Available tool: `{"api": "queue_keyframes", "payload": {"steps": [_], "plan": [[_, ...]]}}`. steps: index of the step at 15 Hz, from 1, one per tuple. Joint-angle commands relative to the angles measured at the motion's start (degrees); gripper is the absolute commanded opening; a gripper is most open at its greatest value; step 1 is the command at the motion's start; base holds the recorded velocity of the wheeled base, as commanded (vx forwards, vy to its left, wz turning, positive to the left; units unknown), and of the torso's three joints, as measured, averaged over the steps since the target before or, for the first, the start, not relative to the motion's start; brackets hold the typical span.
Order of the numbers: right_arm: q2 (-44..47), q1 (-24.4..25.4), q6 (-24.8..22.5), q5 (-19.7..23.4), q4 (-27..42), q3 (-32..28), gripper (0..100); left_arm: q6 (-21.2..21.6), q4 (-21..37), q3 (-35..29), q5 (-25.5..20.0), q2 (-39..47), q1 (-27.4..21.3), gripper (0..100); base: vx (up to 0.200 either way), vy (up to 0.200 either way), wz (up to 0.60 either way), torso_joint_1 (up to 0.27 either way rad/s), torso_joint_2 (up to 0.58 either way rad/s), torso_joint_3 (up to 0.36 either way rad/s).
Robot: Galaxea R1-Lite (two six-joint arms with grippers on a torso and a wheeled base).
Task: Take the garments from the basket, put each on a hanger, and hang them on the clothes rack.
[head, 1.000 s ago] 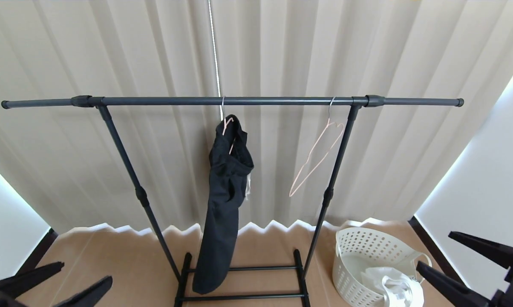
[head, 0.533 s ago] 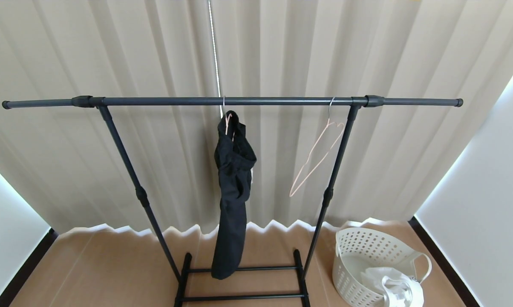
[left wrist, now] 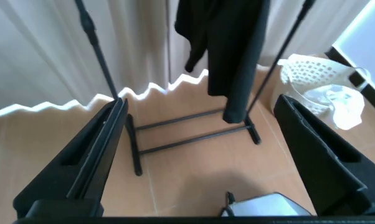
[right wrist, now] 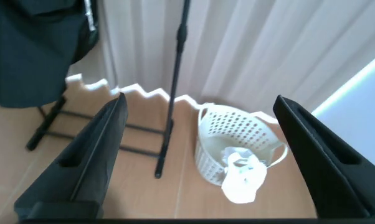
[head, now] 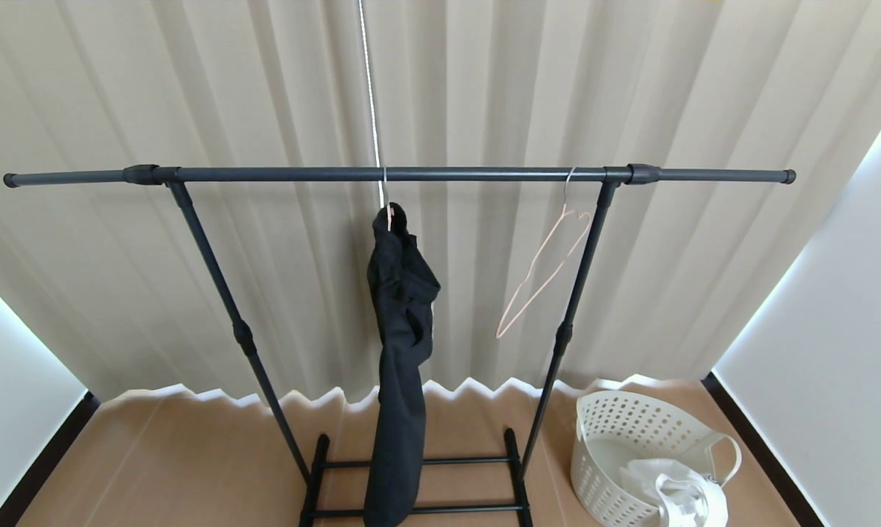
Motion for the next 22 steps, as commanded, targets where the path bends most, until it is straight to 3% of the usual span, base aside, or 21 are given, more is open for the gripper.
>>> {"api": "queue_keyframes", "payload": {"steps": [1, 3, 6, 8, 13, 22], "plan": [[-5.2, -1.5, 0.2, 0.1, 0.0, 0.2, 100, 0.6, 0.2, 0.0, -0.1, -7.0, 5.5, 100, 0.000, 0.000, 0.00, 0.000, 0.00, 0.000], [-6.3, -1.5, 0.3, 0.3, -0.1, 0.2, 100, 0.5, 0.4, 0.0, -0.2, -12.1, 5.6, 100, 0.000, 0.000, 0.00, 0.000, 0.00, 0.000], [-8.0, -1.8, 0.5, 1.3, -0.1, 0.2, 100, 0.1, 0.4, 0.0, -0.1, -11.6, 5.8, 100, 0.000, 0.000, 0.00, 0.000, 0.00, 0.000], [-8.3, -1.9, 0.7, 1.3, -0.6, 0.2, 100, 1.3, 0.4, 0.0, -0.2, -13.8, 13.4, 100, 0.000, 0.000, 0.00, 0.000, 0.00, 0.000], [-8.3, -1.9, 2.8, 2.4, -0.8, 0.2, 100, -1.6, 0.6, 0.0, -0.3, -16.8, 11.4, 100, 0.000, 0.000, 0.00, 0.000, 0.00, 0.000], [-8.4, -1.9, 1.8, 4.2, -0.9, 0.2, 100, -1.5, 0.6, 0.0, -0.7, -16.8, 11.4, 100, 0.000, 0.000, 0.00, 0.000, 0.00, 0.000]]}}
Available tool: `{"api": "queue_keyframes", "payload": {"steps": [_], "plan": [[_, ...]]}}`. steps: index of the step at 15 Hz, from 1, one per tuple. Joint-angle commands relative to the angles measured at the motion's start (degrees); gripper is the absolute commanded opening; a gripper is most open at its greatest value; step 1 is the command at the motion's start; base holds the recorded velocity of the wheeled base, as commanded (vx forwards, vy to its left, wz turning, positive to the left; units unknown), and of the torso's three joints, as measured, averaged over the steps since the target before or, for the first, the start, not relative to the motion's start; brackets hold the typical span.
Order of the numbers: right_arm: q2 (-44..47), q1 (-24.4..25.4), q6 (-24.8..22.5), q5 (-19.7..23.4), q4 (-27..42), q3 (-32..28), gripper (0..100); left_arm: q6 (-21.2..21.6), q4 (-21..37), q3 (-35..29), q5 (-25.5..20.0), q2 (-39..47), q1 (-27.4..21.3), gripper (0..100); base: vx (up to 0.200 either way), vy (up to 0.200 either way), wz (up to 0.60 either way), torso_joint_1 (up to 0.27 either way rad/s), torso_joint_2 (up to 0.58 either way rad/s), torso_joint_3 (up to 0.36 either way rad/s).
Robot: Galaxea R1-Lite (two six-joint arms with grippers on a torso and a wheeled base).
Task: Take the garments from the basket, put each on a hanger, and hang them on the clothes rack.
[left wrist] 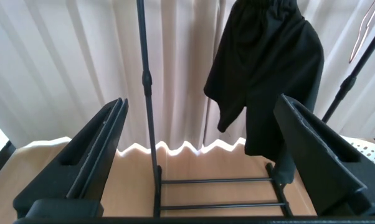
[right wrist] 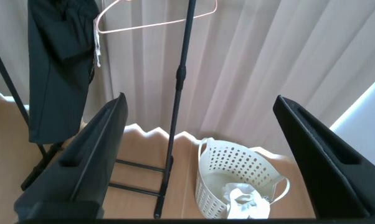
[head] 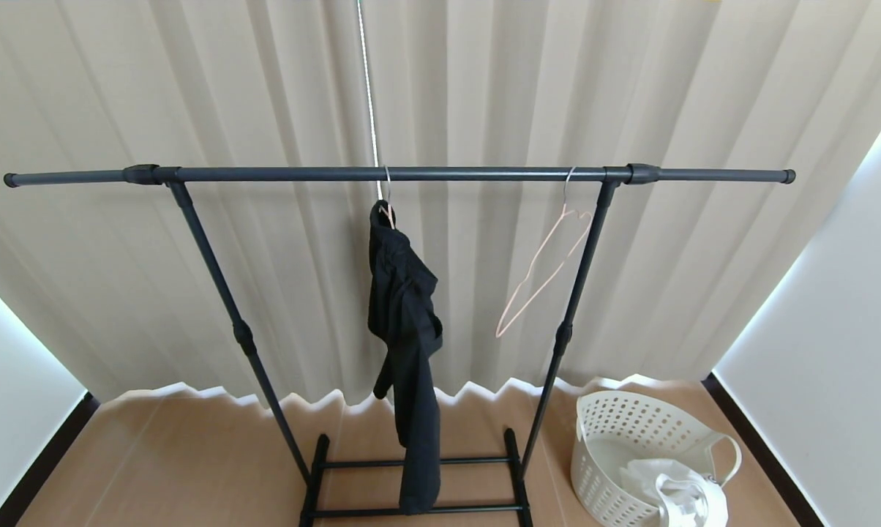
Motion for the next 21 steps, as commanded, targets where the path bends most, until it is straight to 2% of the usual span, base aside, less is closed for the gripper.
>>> {"api": "queue_keyframes", "payload": {"steps": [1, 15, 21], "plan": [[0.1, 0.0, 0.0, 0.0, 0.0, 0.0, 100, 0.0, 0.0, 0.0, 0.0, 0.1, 0.0, 100, 0.000, 0.000, 0.00, -0.095, 0.24, 0.139], [0.1, 0.0, 0.2, -0.3, -0.2, 0.0, 100, 0.0, 0.0, 0.0, 0.0, 0.1, 0.0, 100, 0.000, 0.000, 0.00, -0.149, 0.35, 0.196], [0.1, 0.0, 0.3, -0.3, -0.2, 0.0, 100, -0.1, 0.0, 0.0, 0.0, 0.1, 0.0, 100, 0.000, 0.000, 0.00, -0.186, 0.46, 0.270]]}}
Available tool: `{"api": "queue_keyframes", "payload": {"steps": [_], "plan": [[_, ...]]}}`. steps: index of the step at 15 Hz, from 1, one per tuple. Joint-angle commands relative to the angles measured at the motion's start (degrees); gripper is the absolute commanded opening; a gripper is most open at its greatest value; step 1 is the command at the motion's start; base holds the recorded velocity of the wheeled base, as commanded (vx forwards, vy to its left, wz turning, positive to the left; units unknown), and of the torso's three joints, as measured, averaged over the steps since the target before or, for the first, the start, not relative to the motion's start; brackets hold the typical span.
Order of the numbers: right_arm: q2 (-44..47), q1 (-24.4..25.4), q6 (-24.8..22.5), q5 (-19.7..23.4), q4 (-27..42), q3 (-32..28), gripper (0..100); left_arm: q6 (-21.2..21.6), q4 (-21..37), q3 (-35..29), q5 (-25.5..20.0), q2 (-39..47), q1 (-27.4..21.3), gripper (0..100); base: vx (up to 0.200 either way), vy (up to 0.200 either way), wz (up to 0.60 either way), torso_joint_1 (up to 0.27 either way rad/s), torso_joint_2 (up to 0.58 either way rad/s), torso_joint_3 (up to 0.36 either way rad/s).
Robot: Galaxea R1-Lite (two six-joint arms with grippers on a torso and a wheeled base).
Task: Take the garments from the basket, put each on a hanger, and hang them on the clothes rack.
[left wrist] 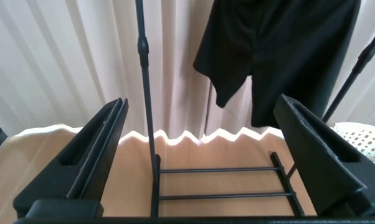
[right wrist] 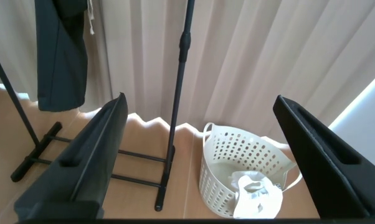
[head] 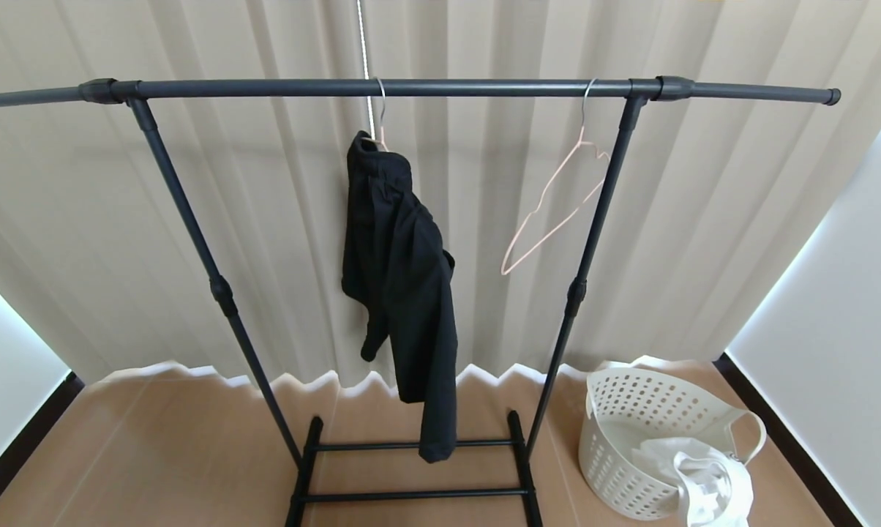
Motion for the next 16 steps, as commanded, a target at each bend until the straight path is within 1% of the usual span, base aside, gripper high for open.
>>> {"api": "queue_keyframes", "payload": {"steps": [1, 8, 16], "plan": [[0.1, 0.0, 0.0, 0.0, 0.0, 0.0, 100, 0.0, 0.0, 0.0, 0.0, 0.1, 0.0, 100, 0.000, 0.000, 0.00, -0.212, 0.56, 0.330], [0.1, 0.0, 0.0, 0.0, 0.0, 0.0, 100, -0.1, 0.0, 0.0, 0.0, 0.1, 0.0, 100, 0.000, 0.000, 0.00, -0.193, 0.53, 0.340], [0.1, 0.0, 0.1, 0.0, 0.0, 0.0, 100, -0.1, 0.0, 0.0, 0.0, 0.1, 0.0, 100, 0.000, 0.000, 0.00, -0.130, 0.48, 0.347]]}}
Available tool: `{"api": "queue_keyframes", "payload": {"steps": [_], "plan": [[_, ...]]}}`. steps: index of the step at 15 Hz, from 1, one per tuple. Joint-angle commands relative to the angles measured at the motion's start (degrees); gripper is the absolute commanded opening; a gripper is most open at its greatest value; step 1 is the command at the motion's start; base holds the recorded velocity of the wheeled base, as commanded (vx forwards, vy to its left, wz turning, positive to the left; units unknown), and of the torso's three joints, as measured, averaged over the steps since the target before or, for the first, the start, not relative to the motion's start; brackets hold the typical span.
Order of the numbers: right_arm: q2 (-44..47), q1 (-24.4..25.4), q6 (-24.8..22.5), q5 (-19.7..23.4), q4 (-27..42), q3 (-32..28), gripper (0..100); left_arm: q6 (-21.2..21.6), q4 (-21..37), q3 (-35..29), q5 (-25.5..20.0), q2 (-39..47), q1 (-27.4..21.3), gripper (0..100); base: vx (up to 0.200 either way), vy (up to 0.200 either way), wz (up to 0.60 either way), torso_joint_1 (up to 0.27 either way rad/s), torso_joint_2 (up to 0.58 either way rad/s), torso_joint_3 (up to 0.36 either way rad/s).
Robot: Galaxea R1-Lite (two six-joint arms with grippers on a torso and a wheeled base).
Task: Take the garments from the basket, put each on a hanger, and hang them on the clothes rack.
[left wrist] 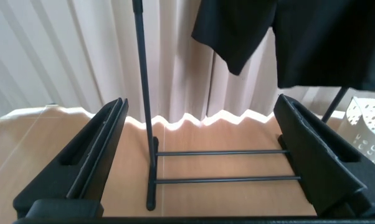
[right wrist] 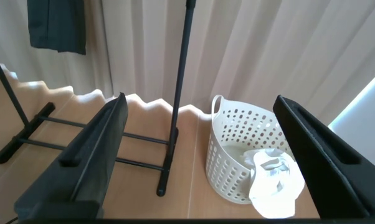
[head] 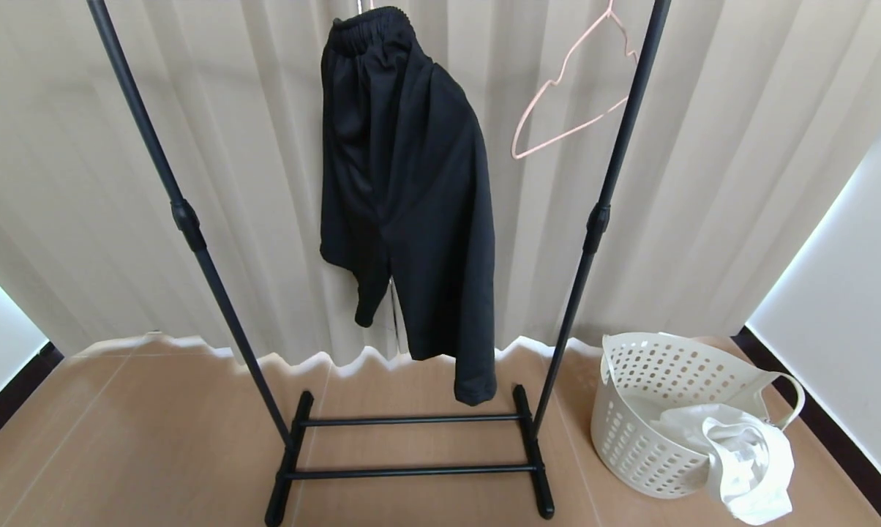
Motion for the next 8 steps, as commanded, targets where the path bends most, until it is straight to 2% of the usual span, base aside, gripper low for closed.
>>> {"api": "queue_keyframes", "payload": {"steps": [1, 4, 6, 8], "plan": [[0.1, 0.0, 0.0, 0.0, 0.0, 0.0, 100, 0.0, -0.1, 0.0, 0.0, 0.1, 0.0, 100, 0.000, 0.000, 0.00, -0.071, 0.35, 0.266], [0.1, 0.0, 0.0, 0.0, 0.0, 0.0, 100, 0.0, -0.1, 0.0, 0.0, 0.1, 0.0, 100, 0.000, 0.000, 0.00, -0.028, 0.12, 0.098], [0.1, 0.0, 0.0, 0.0, -0.1, 0.0, 100, 0.0, -0.1, 0.0, 0.0, 0.1, 0.0, 100, 0.000, 0.000, 0.00, 0.000, 0.00, 0.000], [0.1, 0.0, 0.0, 0.0, -0.1, 0.0, 100, 0.0, -0.1, 0.0, 0.0, 0.1, 0.0, 100, 0.000, 0.000, 0.00, -0.036, 0.21, 0.185]]}}
